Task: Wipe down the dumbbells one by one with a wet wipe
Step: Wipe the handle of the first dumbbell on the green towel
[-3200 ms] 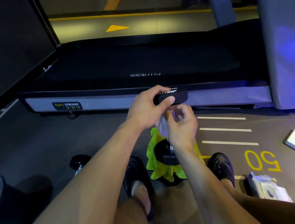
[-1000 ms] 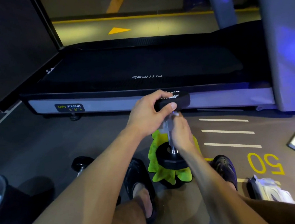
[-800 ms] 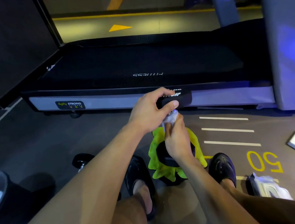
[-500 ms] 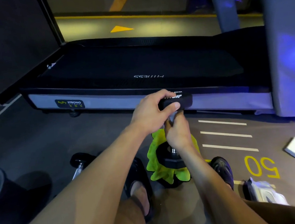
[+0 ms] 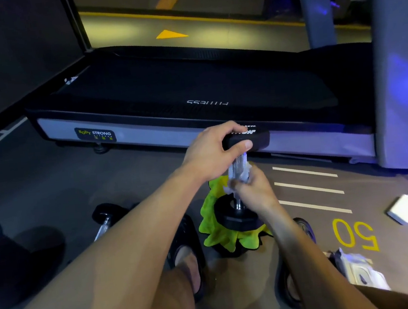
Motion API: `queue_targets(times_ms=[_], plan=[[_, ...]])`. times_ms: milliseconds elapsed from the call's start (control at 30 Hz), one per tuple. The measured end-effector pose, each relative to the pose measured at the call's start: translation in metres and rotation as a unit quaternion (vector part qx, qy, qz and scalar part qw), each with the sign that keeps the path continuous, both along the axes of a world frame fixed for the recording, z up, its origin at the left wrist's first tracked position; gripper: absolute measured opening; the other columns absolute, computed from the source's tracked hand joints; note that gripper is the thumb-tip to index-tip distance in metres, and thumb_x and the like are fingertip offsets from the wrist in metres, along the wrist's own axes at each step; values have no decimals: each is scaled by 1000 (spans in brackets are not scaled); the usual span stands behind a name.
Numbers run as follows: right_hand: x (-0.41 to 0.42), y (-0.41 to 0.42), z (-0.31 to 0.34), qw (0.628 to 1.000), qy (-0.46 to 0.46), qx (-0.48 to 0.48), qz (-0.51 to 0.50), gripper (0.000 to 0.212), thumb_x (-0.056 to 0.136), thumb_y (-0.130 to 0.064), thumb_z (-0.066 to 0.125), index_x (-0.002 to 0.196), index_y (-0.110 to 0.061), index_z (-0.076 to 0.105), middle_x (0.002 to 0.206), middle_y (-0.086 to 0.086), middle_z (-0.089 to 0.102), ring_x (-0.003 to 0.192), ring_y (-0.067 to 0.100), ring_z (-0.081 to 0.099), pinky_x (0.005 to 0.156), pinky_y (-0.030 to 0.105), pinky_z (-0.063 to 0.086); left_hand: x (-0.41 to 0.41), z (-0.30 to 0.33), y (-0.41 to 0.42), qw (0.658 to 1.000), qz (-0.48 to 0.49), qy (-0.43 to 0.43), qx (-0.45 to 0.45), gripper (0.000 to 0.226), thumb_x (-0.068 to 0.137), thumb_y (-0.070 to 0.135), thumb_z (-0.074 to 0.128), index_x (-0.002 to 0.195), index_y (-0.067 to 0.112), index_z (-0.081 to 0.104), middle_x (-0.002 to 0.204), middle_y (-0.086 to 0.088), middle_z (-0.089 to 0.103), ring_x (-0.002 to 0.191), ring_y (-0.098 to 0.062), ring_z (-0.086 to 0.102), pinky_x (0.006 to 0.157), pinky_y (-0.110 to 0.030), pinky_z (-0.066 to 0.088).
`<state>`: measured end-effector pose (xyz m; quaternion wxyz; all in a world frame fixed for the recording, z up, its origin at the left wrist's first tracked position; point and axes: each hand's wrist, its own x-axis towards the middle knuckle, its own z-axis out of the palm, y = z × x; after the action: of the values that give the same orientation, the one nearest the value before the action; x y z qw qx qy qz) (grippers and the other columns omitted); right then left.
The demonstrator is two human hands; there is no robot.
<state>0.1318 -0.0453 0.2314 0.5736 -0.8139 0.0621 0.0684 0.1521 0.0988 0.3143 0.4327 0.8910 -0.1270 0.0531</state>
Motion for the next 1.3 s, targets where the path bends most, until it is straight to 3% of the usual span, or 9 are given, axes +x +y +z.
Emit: queue_targets(times_ms=[100,233,367,533,633,733,867,1033,1300], plan=[[7,6,15,991,42,125,-20,16,84,-22,68,94,-9,66,75,8,68,72,25,66,70,42,55,1,1,0,1000,0,4,8,34,92,54,69,123,42,65,124,15,69,116,-11,62,98,-43,53],[8,-2,16,987,138,67,55,44,71,-50,76,77,-8,64,61,13,61,59,27,60,68,38,49,0,1,1,1000,-11,8,4,39,85,63,65,120,46,65,127,19,68,119,-8,62,100,-43,53],[-1,11,7,997,57,45,-23,28,87,-35,76,84,-9,67,69,7,62,59,22,57,62,24,49,-3,2,2,1000,3,10,0,37,85,64,67,119,48,66,121,23,70,111,-5,65,96,-41,55],[-31,19,-6,979,-36,-193,-48,32,103,-30,52,122,-4,52,100,12,68,96,34,65,68,32,37,-5,5,0,999,27,-3,20,34,90,60,68,121,47,66,120,23,70,102,-6,61,91,-35,53],[-52,10,-17,942,-74,-326,-21,35,102,-12,47,135,0,49,105,20,71,94,40,69,72,39,49,-5,6,0,999,24,1,21,35,89,61,69,121,48,66,108,23,69,93,-7,58,86,-32,51],[-79,11,-29,887,-120,-447,2,46,86,-3,40,126,7,60,100,21,73,89,36,73,80,42,59,-6,6,-2,999,23,-2,30,35,90,61,68,122,48,66,89,23,61,88,-10,56,77,-30,45],[-98,16,-42,841,-184,-507,47,43,81,-12,40,112,-5,69,105,16,69,103,34,65,102,44,47,-8,8,-3,999,23,-3,25,34,90,59,69,122,47,66,73,26,51,74,-1,51,72,-28,39],[-102,14,-29,816,-238,-525,45,31,81,-16,51,104,-9,71,95,7,62,84,30,60,73,39,56,-11,8,-3,999,18,-4,36,35,91,60,67,124,48,65,95,20,61,87,-8,51,74,-29,39],[-70,51,-32,812,-155,-556,85,37,81,-26,54,111,-11,70,99,8,68,97,33,59,77,44,45,-12,9,-2,999,3,-11,40,35,93,56,67,126,45,65,119,17,70,105,-9,61,83,-32,50]])
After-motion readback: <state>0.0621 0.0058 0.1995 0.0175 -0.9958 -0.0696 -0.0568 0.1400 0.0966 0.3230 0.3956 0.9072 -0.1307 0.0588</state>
